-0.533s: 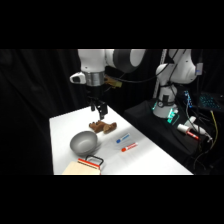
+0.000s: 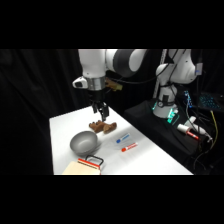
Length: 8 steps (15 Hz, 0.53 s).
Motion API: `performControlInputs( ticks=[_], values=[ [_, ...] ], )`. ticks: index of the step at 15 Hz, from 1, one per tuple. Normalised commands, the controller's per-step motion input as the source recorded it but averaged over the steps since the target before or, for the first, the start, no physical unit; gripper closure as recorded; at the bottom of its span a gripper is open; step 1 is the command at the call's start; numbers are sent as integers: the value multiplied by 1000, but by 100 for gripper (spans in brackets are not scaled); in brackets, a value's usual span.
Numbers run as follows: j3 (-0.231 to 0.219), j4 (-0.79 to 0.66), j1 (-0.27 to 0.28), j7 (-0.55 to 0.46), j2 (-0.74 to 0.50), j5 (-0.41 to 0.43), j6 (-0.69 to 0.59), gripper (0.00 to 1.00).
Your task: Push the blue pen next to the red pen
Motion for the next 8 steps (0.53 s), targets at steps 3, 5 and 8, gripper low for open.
performControlInputs(
  ticks=[3, 5, 8],
  values=[
    [-17, -380, -72, -82, -238, 54, 256, 0],
    [-25, -476, -69, -115, -318, 68, 309, 0],
    [-44, -509, -65, -117, -339, 56, 334, 0]
  ],
)
